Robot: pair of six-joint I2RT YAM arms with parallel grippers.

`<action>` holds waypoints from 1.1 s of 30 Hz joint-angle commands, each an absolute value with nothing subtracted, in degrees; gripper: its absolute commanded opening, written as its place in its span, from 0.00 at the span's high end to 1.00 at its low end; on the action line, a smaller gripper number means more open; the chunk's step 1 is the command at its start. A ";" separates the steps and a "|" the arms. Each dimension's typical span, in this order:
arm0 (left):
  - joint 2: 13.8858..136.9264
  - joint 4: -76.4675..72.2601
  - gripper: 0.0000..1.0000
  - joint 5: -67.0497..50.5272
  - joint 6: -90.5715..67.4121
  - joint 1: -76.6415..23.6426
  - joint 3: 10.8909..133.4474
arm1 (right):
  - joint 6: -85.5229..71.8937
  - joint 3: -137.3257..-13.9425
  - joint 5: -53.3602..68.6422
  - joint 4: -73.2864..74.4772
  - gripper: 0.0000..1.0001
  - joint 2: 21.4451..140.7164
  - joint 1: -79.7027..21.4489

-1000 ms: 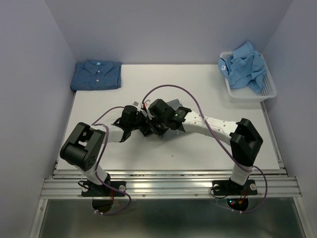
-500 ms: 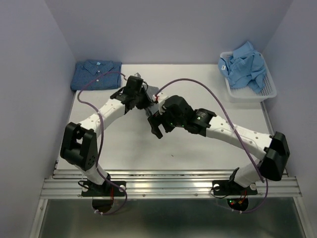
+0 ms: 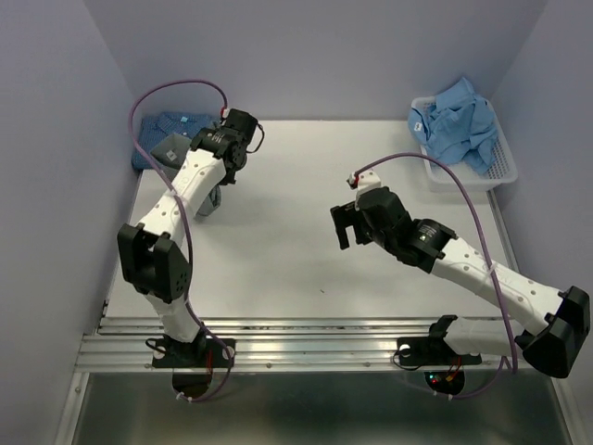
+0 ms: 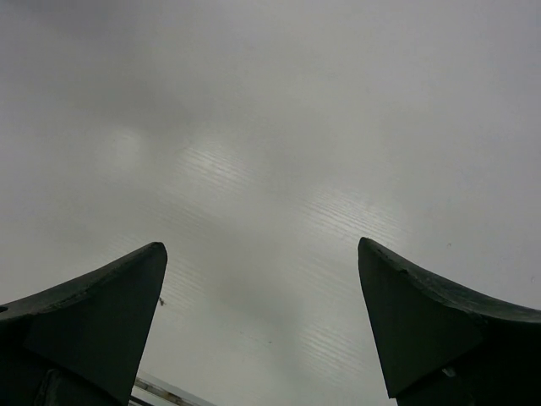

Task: Fold and stack the long sleeve shirts
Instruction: Fold the shirt

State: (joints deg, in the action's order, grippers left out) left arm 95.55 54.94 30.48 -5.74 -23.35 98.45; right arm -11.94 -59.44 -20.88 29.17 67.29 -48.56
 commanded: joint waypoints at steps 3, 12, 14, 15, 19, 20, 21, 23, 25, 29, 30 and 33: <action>102.30 64.34 1.00 41.46 4.57 -13.46 102.92 | -13.10 -59.85 -23.91 30.06 0.00 64.86 -46.76; 115.45 64.34 1.00 34.91 1.24 -21.58 117.81 | -12.39 -59.15 -23.47 30.06 0.00 67.06 -44.48; 119.34 64.34 1.00 32.09 0.70 -25.64 121.27 | -12.39 -59.06 -23.38 30.06 0.00 67.32 -44.47; 122.57 64.25 1.00 30.08 0.36 -29.06 122.51 | -12.48 -59.06 -23.64 30.06 0.00 67.32 -44.47; 129.72 61.46 1.00 22.00 -5.00 -34.18 124.54 | -12.83 -58.36 -23.55 30.59 0.00 66.01 -43.95; 130.68 60.91 1.00 20.58 -5.53 -35.32 124.63 | -12.83 -58.27 -23.38 30.76 0.00 65.57 -43.95; 132.87 60.30 1.00 17.96 -6.32 -36.38 125.50 | -12.83 -58.36 -23.03 30.94 0.00 65.22 -43.42; 134.90 58.63 1.00 13.91 -7.73 -39.02 127.34 | -13.01 -58.71 -22.41 31.55 0.00 64.25 -43.42; 136.49 55.65 1.00 8.91 -10.10 -40.25 128.84 | -13.27 -58.97 -21.71 32.16 0.00 63.37 -43.42; 138.43 50.21 0.78 -5.16 -15.46 -40.43 133.42 | -14.41 -58.97 -19.61 32.52 0.00 60.74 -43.42; 137.47 48.88 0.03 -6.93 -16.16 -40.52 132.03 | -14.68 -58.97 -19.25 32.78 0.00 60.38 -43.42; 134.31 42.29 0.01 -13.96 -17.40 -40.52 127.63 | -15.47 -58.80 -18.46 33.31 0.00 58.89 -43.42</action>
